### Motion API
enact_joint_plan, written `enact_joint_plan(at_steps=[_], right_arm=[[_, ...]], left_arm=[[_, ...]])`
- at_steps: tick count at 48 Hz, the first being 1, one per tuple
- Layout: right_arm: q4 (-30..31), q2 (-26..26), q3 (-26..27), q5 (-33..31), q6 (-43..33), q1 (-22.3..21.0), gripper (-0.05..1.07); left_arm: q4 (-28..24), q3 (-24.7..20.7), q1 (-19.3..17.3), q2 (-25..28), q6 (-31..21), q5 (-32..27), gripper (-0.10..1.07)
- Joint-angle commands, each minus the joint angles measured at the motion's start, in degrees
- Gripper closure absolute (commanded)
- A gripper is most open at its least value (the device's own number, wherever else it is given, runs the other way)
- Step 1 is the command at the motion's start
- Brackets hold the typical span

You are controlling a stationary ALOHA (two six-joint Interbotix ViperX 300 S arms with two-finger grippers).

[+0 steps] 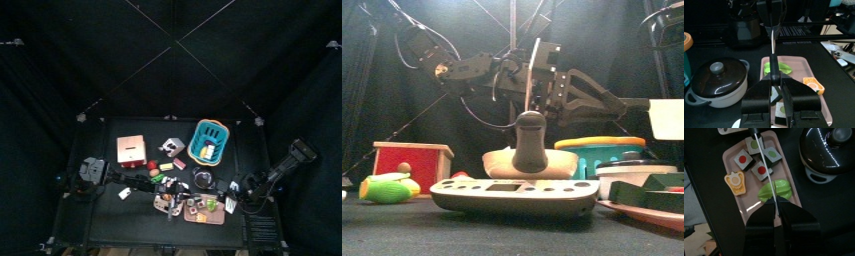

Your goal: Cut starfruit

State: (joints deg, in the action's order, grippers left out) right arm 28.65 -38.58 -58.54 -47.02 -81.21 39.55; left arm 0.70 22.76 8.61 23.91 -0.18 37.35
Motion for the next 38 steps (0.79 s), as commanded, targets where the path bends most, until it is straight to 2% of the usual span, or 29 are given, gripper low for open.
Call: enact_joint_plan(at_steps=[1, 38], right_arm=[[-0.97, 0.88, 0.09, 1.14, -0.26, 0.26, 0.61], [-4.83, 3.25, -1.58, 2.81, -0.44, 0.35, 0.61]], left_arm=[[-0.18, -0.88, 0.88, -0.44, 0.00, -0.18, 0.54], [1.14, -2.72, 0.79, 2.37, 0.09, -0.26, 0.54]])
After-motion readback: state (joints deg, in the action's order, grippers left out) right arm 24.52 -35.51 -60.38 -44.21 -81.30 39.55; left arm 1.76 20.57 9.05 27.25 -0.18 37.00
